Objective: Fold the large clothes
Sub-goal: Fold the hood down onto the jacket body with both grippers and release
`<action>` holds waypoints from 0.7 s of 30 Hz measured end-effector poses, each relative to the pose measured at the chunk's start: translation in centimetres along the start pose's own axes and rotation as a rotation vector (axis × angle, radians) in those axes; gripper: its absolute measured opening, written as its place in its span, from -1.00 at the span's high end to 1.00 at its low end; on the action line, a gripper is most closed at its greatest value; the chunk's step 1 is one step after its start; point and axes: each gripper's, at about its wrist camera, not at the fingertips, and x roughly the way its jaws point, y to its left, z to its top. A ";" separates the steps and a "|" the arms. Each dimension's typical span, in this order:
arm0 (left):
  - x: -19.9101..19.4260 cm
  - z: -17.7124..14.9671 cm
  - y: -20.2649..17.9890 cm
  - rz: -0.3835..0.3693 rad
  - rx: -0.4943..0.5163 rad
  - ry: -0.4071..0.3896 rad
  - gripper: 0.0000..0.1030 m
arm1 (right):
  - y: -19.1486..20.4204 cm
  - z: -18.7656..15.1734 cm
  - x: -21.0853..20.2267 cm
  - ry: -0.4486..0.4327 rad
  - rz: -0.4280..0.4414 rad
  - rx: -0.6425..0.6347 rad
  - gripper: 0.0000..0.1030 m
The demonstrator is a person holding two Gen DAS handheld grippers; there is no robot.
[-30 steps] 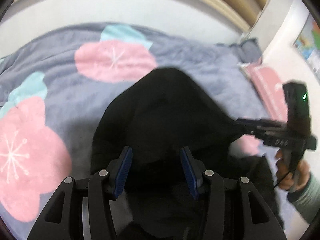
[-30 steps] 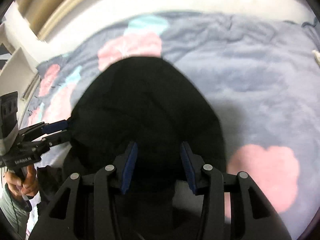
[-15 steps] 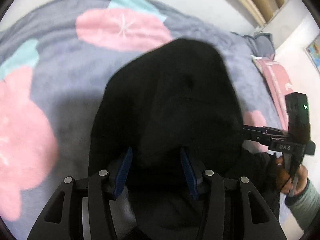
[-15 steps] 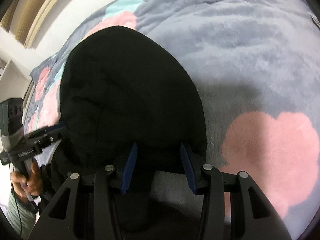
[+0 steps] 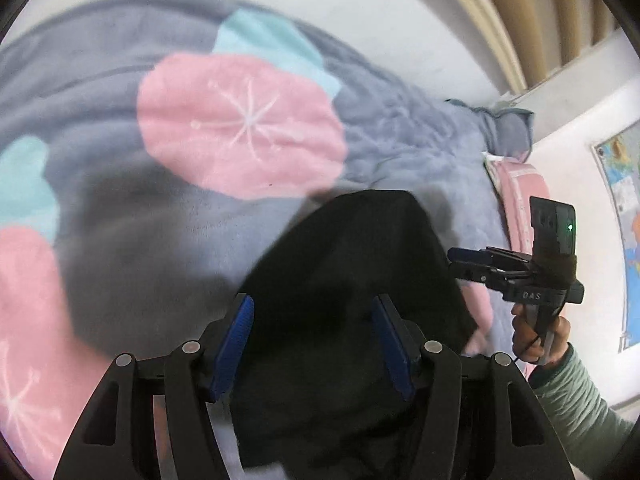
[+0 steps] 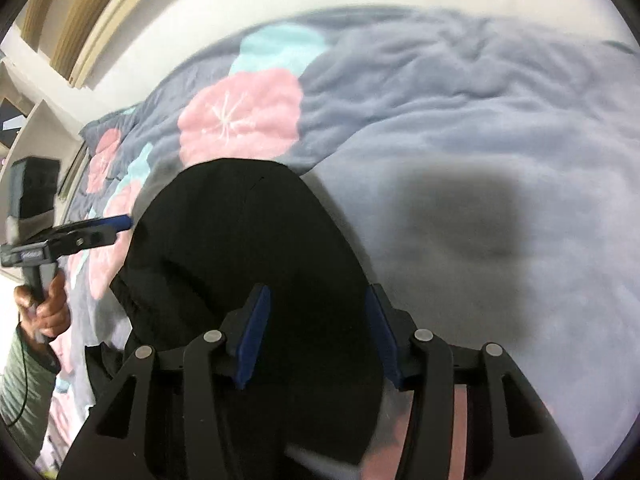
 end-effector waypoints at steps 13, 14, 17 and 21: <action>1.7 -2.6 -3.0 0.111 0.171 -0.002 0.47 | 2.9 0.0 2.2 -0.037 -0.023 -0.061 0.47; 0.5 -3.2 -3.7 0.115 0.194 -0.019 0.48 | 4.0 -0.5 1.2 -0.058 -0.048 -0.097 0.55; -4.1 -6.1 -6.3 0.121 0.238 -0.082 0.52 | 8.2 -3.4 -3.6 -0.152 -0.090 -0.184 0.67; -9.9 -10.8 -9.8 0.133 0.265 -0.160 0.52 | 13.2 -9.9 -11.1 -0.260 -0.133 -0.297 0.67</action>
